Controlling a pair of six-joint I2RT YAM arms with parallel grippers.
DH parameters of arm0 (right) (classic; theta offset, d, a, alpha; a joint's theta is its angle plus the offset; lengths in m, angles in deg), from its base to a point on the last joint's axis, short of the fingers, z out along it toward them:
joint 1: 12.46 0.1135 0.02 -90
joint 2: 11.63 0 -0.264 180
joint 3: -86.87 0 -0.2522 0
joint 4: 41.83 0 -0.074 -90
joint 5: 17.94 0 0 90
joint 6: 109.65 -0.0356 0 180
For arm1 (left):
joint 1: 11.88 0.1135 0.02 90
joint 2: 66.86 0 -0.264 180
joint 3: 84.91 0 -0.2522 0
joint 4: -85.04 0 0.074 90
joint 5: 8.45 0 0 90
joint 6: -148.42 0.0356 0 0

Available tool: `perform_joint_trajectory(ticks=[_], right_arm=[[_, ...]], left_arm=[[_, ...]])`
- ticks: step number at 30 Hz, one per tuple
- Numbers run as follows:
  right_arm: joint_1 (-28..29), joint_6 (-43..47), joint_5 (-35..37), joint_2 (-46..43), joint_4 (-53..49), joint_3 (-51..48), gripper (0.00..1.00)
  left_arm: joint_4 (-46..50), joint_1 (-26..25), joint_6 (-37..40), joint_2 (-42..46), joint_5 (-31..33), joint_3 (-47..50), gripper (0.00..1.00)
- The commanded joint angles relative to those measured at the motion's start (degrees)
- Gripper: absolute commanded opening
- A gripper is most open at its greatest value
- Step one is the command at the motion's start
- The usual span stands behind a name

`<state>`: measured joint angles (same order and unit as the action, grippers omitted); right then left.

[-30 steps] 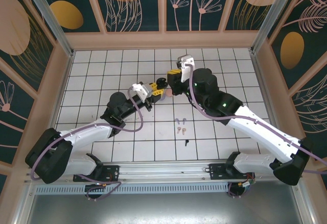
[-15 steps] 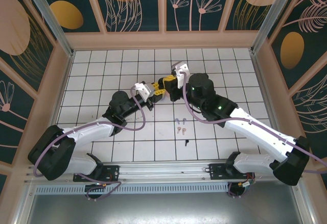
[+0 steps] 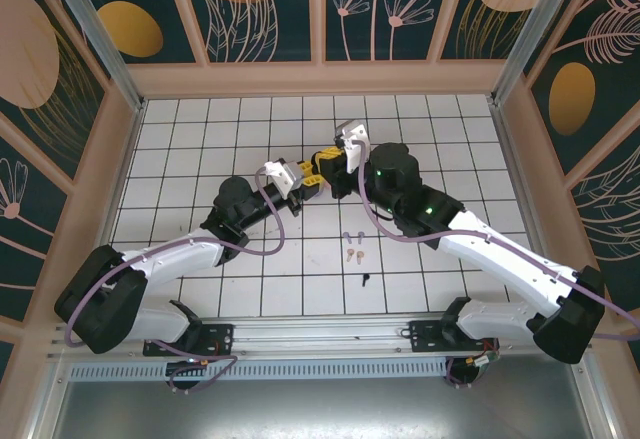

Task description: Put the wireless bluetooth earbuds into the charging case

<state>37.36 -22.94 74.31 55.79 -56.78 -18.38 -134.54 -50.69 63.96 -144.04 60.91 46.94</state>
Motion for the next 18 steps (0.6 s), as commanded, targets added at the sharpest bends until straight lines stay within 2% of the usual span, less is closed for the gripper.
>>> perform_joint_trajectory(ticks=[1, 18], right_arm=[[-0.8, -0.6, -1.2, 0.0, 2.8, -1.3, 0.10], [-1.7, -1.5, -1.2, 1.0, 4.1, -1.8, 0.10]], left_arm=[[-2.0, -0.5, -0.4, 1.5, -1.4, -1.2, 0.00], [-0.7, -1.6, -0.5, 2.2, -2.0, -2.4, 0.00]])
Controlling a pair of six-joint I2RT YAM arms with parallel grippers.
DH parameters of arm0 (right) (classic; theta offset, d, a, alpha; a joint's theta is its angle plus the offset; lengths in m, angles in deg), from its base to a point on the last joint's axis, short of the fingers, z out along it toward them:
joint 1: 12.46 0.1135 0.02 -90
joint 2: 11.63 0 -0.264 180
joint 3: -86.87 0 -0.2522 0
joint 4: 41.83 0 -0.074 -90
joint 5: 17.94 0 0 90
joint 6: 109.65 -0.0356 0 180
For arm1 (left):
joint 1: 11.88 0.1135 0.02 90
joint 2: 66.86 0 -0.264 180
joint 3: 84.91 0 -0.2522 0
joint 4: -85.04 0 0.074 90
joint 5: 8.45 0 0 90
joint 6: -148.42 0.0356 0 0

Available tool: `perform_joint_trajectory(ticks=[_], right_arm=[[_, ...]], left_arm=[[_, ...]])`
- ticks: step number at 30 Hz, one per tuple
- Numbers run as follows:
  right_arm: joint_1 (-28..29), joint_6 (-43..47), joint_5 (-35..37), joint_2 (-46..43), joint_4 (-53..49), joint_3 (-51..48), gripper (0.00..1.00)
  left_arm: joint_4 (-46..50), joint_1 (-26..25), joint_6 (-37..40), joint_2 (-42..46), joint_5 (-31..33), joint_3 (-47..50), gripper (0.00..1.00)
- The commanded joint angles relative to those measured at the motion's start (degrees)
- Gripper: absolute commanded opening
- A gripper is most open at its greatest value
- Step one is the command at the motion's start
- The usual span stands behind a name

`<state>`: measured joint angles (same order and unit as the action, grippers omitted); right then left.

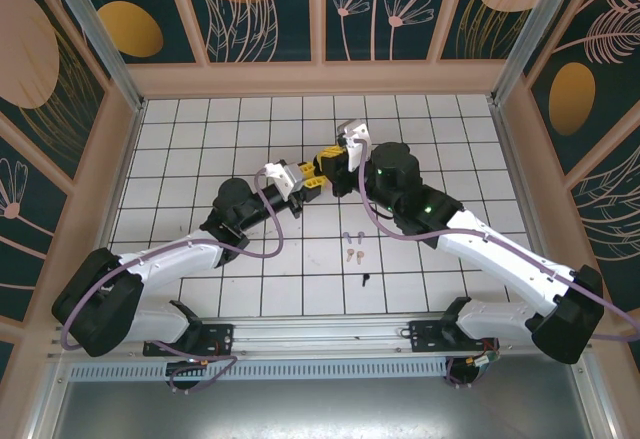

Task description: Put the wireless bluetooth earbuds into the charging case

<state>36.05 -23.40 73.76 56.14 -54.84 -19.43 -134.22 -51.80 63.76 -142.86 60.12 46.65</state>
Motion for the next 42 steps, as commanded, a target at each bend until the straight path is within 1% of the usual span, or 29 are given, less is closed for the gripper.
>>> perform_joint_trajectory(ticks=[1, 14, 15, 21, 29, 33, 34, 36, 37, 39, 41, 42], right_arm=[[-0.4, -1.1, -0.6, 0.8, 2.1, -0.7, 0.10], [-0.6, -2.0, -0.6, -1.5, 1.8, -3.9, 0.07], [-0.6, -2.2, -2.0, -1.8, 1.7, -4.1, 0.07], [-0.6, -2.3, -3.2, -2.7, 1.4, -5.2, 0.07], [-0.2, 0.6, -8.6, -0.9, -2.0, -3.9, 0.07], [0.3, 1.5, -7.9, 0.5, -3.8, -2.7, 0.10], [0.3, 1.6, -7.6, 0.7, -3.9, -2.4, 0.11], [0.3, 1.0, -6.3, 1.0, -4.2, -1.8, 0.19], [0.3, 0.5, -5.6, 1.0, -4.1, -1.5, 0.25], [0.3, -1.0, -3.4, 0.7, -4.5, -0.2, 0.42], [0.3, -3.0, -1.1, 0.2, -4.8, 1.1, 0.52], [0.1, -4.0, -0.6, -0.1, -5.2, 2.0, 0.56]], left_arm=[[-1.0, -0.5, -0.2, 1.0, -1.2, -2.1, 0.00], [-1.5, -0.7, -0.5, 1.1, 0.4, -2.3, 0.00], [-1.6, -0.6, -0.5, 1.1, 0.4, -2.4, 0.00], [-1.9, -0.7, -0.6, 0.9, 0.7, -2.7, 0.00], [-1.3, -0.6, -0.8, 0.7, 0.6, -3.3, 0.00], [-1.5, -0.7, -1.1, 0.4, 0.7, -3.3, 0.00], [-1.5, -0.7, -1.2, 0.3, 0.7, -3.3, 0.00], [-1.6, -0.7, -1.3, 0.2, 1.0, -3.1, 0.00], [-1.6, -0.7, -1.2, 0.1, 1.0, -3.0, 0.00], [-1.9, -0.7, -1.2, 0.1, 1.4, -2.6, 0.00], [-2.4, -0.7, -1.4, -0.1, 1.6, -2.3, 0.00], [-3.0, -0.6, -1.6, -0.2, 1.8, -1.9, 0.00]])
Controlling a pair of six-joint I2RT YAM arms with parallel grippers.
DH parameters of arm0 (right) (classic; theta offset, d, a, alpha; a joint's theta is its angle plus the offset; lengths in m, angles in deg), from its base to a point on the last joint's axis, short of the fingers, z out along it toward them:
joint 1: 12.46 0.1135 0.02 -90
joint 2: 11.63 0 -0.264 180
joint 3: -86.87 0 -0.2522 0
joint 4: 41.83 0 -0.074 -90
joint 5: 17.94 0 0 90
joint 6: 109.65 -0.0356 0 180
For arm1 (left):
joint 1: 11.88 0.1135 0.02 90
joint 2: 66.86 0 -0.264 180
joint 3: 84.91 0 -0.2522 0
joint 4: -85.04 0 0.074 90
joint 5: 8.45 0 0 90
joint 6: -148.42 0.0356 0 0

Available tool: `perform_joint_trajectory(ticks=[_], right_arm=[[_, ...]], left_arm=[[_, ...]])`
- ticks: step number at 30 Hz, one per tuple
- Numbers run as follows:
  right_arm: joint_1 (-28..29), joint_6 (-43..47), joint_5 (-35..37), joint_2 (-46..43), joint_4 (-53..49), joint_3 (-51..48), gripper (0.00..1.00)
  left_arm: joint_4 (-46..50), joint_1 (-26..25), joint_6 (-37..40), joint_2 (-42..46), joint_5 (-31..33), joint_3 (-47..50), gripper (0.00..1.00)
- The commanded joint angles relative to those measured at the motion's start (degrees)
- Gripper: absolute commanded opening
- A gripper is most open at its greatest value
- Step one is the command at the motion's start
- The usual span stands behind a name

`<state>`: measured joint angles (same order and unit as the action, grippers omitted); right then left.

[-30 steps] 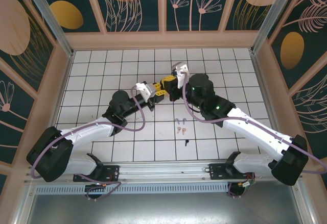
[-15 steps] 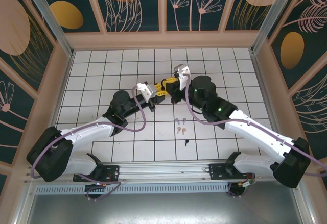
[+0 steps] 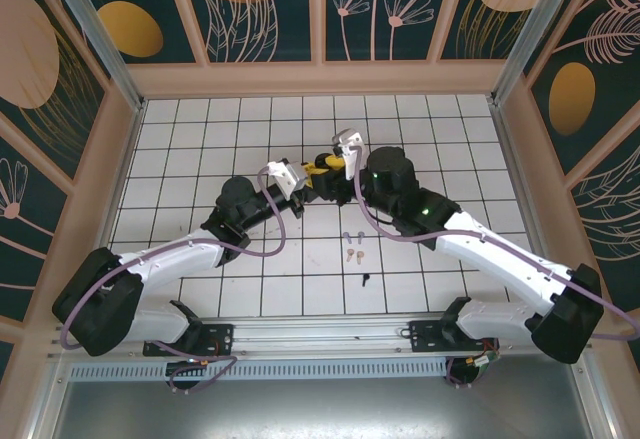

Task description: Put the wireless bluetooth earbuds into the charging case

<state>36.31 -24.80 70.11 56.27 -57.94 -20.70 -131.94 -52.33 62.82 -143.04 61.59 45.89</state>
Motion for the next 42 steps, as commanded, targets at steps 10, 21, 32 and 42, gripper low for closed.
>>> perform_joint_trajectory(ticks=[10, 21, 32, 42], right_arm=[[-0.4, -16.9, 12.5, -8.8, -9.7, 6.8, 0.71], [-0.6, -37.6, 18.2, -14.7, -31.2, -0.1, 0.69], [7.5, -60.6, 17.1, -9.6, -36.0, -16.4, 0.62], [15.7, -73.8, 17.2, 2.9, -36.1, -18.9, 0.57]], left_arm=[[-12.8, -0.1, -3.1, -0.2, 4.9, 2.9, 0.00], [-17.8, -0.2, -2.3, -0.5, 7.4, 4.9, 0.00], [-16.3, -0.1, 0.2, 2.2, 10.0, 6.7, 0.00], [-18.8, -0.1, -0.1, 2.8, 10.5, 9.0, 0.00]])
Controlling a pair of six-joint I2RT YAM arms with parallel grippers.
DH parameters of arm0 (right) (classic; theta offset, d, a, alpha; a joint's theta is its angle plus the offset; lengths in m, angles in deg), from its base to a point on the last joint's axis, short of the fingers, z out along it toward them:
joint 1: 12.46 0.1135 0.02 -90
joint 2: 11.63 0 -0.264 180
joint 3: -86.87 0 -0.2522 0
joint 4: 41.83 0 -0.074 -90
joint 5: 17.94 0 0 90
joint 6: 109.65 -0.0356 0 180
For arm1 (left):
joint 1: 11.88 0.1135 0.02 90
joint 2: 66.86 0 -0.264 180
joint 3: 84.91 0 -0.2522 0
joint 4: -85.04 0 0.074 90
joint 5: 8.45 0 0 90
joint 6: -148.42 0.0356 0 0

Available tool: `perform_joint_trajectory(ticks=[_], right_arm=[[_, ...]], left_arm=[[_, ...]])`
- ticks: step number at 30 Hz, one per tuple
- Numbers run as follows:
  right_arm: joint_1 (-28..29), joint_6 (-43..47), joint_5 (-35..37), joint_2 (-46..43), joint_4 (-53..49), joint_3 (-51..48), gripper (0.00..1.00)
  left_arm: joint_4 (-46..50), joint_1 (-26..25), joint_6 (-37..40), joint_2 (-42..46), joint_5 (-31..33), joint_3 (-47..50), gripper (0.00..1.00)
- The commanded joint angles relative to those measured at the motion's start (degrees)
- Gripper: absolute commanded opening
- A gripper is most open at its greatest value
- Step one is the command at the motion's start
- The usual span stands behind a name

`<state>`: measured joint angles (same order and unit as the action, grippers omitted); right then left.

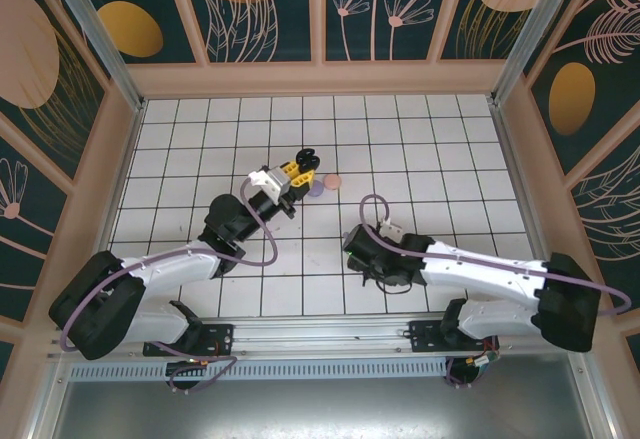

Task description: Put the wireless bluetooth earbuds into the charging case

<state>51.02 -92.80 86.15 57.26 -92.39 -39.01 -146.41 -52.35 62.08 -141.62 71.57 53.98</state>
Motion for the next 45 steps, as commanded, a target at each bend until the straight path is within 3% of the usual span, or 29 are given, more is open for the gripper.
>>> perform_joint_trajectory(ticks=[1, 10, 45], right_arm=[[1.1, -6.5, 1.1, 2.6, -1.6, -0.7, 0.56], [1.2, -9.4, 0.0, 4.4, 1.6, -3.6, 0.48], [0.6, -2.9, -2.5, 15.0, 6.8, -1.0, 0.32]], left_arm=[[-4.5, -0.1, 0.5, 1.5, 0.5, 1.1, 0.00], [-6.5, -0.1, -0.5, 1.5, 0.0, 2.1, 0.00], [-7.5, -0.1, -1.2, 0.8, -0.1, 2.9, 0.00]])
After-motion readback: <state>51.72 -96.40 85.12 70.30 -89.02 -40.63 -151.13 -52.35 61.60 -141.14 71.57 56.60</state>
